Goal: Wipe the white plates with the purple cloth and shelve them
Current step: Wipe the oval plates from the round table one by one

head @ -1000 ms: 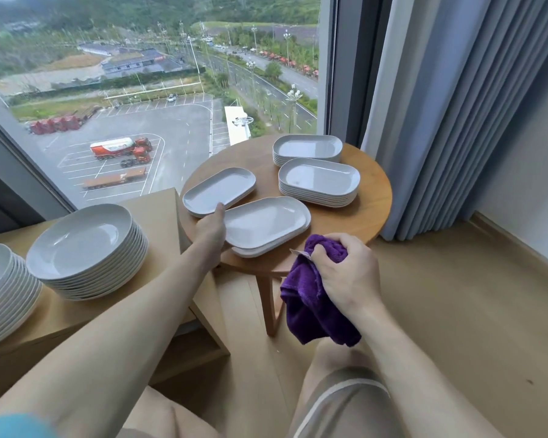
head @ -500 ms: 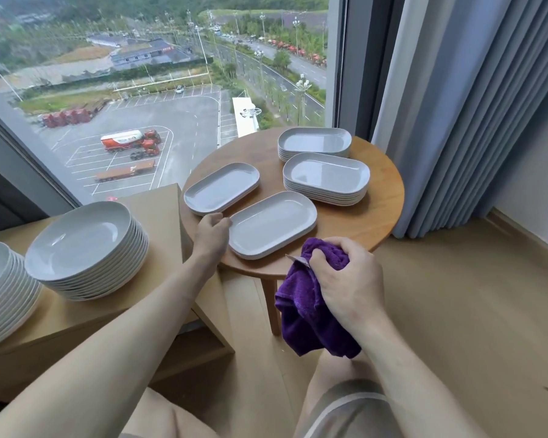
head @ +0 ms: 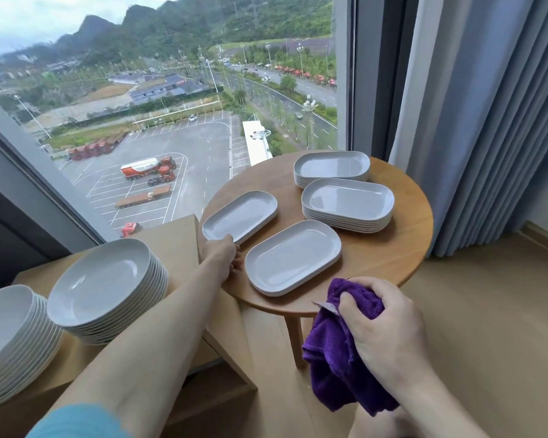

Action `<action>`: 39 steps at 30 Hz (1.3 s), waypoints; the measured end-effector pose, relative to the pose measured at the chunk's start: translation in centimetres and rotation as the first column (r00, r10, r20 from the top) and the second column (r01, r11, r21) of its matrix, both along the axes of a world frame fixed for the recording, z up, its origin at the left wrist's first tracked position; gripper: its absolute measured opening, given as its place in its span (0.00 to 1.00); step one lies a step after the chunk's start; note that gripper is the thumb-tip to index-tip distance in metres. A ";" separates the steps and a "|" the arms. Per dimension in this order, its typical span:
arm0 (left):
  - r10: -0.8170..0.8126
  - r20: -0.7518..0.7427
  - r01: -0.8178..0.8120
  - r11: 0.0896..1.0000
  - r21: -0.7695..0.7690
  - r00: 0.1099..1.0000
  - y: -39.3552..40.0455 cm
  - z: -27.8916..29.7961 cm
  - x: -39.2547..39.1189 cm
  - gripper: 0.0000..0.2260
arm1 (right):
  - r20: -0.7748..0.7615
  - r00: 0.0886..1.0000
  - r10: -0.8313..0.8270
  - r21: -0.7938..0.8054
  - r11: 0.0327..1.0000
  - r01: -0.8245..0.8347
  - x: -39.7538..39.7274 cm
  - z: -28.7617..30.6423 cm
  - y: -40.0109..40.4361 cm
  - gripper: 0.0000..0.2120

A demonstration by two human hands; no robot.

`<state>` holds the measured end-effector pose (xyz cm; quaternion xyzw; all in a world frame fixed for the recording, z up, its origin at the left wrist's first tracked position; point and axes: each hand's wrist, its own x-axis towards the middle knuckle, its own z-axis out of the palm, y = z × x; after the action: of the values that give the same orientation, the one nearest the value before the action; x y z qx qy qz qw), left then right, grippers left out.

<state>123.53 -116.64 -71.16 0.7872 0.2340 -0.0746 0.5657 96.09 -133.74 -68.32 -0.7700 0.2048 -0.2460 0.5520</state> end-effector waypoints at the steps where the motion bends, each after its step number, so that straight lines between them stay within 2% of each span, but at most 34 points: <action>1: 0.020 -0.014 -0.021 0.999 -0.024 1.000 0.1 0.0 0.2 0.13 | -0.004 1.000 0.004 -0.002 1.000 -0.004 0.0 0.0 0.0 0.06; 5: 0.091 -0.056 -0.096 0.991 -0.093 0.994 0.8 -0.1 0.5 0.10 | -0.020 1.000 0.021 -0.016 1.000 -0.021 0.0 -0.2 0.3 0.06; 10: 0.074 -0.084 -0.087 0.983 -0.162 0.994 1.6 0.0 0.4 0.09 | -0.016 1.000 0.024 -0.036 0.999 -0.025 -0.1 -0.3 0.3 0.06; 13: 0.065 -0.065 -0.079 0.968 -0.237 0.996 1.8 0.0 0.1 0.08 | -0.026 0.999 0.027 -0.045 0.999 -0.028 -0.1 -0.3 0.2 0.06; 19: 0.160 0.050 -0.130 0.919 -0.373 0.986 2.1 1.1 -0.6 0.06 | -0.040 0.998 0.047 -0.037 0.998 -0.048 -0.2 -0.2 0.3 0.06; 22: 0.176 0.071 -0.107 0.822 -0.559 0.982 2.9 1.5 -1.2 0.04 | -0.043 0.998 0.041 -0.051 0.998 -0.043 -0.1 -0.2 0.3 0.06; 25: 0.180 0.078 -0.070 0.693 -0.717 0.981 4.0 1.9 -3.9 0.06 | -0.035 0.998 0.044 -0.059 0.997 -0.046 -0.2 0.0 0.4 0.08; 28: 0.142 0.077 -0.025 0.602 -0.798 0.987 5.7 2.7 -8.5 0.06 | -0.015 0.999 0.048 -0.065 0.997 -0.049 -0.3 0.3 0.6 0.11; 30: 0.063 0.082 0.029 0.590 -0.807 0.995 6.8 3.3 -11.9 0.10 | 0.002 0.998 0.055 -0.040 0.998 -0.055 -0.4 0.5 0.7 0.11; 34: -0.076 0.068 0.098 0.527 -0.844 0.995 8.5 4.1 -18.4 0.28 | 0.032 0.997 0.068 0.028 0.997 -0.069 -0.7 1.1 1.5 0.10; 37: -0.162 -0.002 0.080 0.497 -0.864 0.987 9.8 3.9 -22.5 0.34 | 0.041 0.997 0.065 0.095 0.993 -0.069 -0.9 1.4 2.6 0.04; 39: -0.223 -0.056 0.064 0.498 -0.865 0.973 10.8 3.4 -24.8 0.34 | 0.042 0.996 0.078 0.117 0.990 -0.083 -1.0 1.5 3.4 0.04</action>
<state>98.76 -105.82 -67.78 0.4123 0.1448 -0.2902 0.8513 95.04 -130.29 -66.79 -0.7386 0.1773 -0.2253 0.6101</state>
